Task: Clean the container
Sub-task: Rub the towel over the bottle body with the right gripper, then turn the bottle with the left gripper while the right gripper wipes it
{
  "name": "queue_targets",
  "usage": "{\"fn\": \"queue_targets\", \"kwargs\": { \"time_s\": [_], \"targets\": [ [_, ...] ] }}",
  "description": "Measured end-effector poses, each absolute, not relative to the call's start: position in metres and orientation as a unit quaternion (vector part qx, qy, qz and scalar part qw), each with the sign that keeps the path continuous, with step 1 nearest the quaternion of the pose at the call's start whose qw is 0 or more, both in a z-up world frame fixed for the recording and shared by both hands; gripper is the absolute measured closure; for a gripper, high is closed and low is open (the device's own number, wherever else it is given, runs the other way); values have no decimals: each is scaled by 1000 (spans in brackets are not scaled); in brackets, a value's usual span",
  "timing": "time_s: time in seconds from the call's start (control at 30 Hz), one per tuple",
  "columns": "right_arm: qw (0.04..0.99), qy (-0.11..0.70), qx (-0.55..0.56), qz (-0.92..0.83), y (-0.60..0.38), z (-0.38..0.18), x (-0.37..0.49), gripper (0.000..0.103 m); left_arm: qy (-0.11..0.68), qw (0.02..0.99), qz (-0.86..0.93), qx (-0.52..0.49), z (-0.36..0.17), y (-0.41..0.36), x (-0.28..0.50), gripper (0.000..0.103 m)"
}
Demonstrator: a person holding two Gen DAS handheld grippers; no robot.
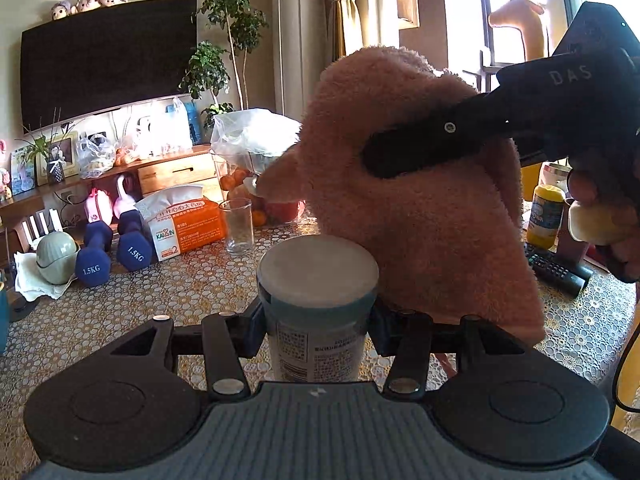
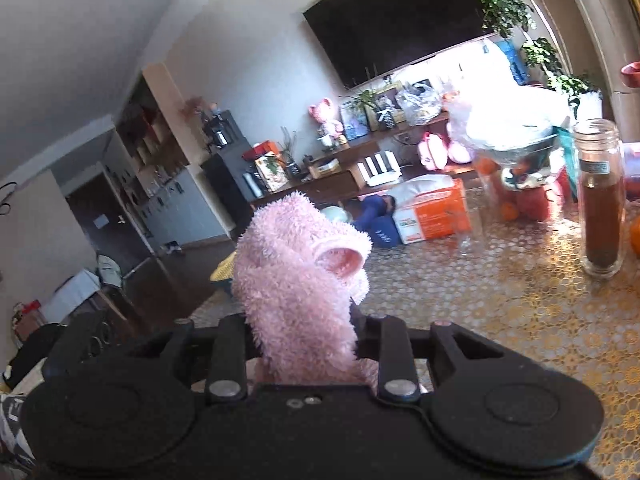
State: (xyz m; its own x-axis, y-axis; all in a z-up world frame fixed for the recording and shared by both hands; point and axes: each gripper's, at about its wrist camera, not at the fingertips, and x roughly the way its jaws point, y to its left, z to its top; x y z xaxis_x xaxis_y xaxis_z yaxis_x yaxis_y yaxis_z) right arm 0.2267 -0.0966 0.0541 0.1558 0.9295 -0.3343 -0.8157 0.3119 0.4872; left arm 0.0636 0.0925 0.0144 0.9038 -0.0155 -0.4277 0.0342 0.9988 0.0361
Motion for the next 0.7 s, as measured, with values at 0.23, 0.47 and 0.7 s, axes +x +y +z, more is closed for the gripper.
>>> {"fn": "queue_targets", "kwargs": {
  "time_s": [0.23,0.47,0.7],
  "targets": [
    [736,298,54,605,-62,48,188,75,224,974,-8,17,12,93,36,54],
    [733,341,115,577,-59,21,215,75,220,975,-6,6,11,99,32,54],
    [693,419,166,563,-50,-36,238,75,216,976,-15,8,9,103,31,54]
  ]
}}
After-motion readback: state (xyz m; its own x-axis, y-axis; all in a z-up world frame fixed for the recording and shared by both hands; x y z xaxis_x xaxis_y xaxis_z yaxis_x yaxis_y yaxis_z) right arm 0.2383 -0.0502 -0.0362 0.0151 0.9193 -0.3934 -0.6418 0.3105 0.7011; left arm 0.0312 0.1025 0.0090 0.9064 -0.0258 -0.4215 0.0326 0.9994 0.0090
